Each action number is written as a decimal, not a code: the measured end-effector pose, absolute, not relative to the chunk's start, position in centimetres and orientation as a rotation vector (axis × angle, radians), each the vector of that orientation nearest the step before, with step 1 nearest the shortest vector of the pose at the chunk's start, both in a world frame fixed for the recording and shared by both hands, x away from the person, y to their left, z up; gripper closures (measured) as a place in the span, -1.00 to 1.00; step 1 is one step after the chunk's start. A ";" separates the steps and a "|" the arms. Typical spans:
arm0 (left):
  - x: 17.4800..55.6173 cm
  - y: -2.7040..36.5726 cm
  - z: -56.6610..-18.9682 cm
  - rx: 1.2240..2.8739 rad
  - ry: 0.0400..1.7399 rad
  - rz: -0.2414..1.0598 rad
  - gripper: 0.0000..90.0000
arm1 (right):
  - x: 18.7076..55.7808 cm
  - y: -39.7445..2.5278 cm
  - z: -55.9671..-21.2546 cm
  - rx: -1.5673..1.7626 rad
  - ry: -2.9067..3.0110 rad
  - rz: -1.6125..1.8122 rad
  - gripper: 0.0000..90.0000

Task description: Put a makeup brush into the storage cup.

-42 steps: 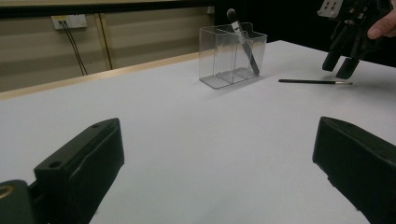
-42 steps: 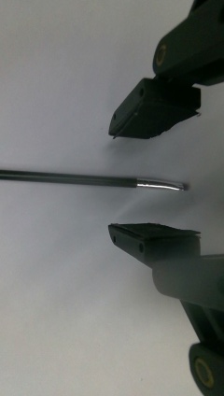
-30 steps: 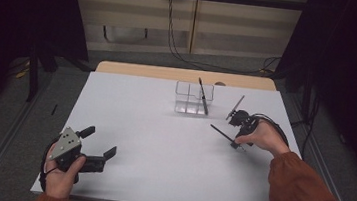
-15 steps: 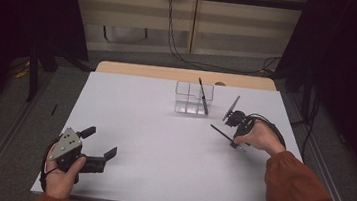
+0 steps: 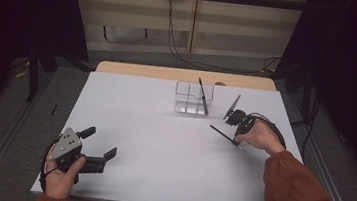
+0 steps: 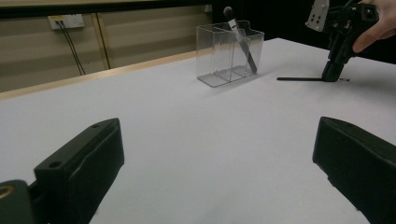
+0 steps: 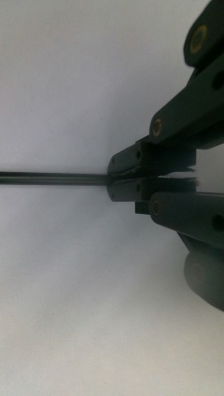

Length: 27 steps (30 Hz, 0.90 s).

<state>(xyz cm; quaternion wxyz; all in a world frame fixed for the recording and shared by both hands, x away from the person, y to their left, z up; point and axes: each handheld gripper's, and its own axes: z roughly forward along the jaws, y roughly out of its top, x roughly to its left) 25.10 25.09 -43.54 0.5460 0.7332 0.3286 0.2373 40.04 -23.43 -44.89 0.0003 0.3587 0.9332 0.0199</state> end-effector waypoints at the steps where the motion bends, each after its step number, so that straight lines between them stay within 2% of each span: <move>1: 25.1 25.1 -43.6 1.740 0.778 0.561 -0.95 | 40.0 -23.5 -44.9 1.127 2.929 0.066 0.94; 10: 25.2 25.2 -43.6 1.739 0.782 0.563 -0.95 | 39.7 -24.1 -44.6 1.166 2.948 0.138 0.94; 27: 25.1 25.1 -43.6 1.739 0.784 0.563 -0.95 | 38.3 -26.3 -42.9 1.211 2.796 0.550 0.94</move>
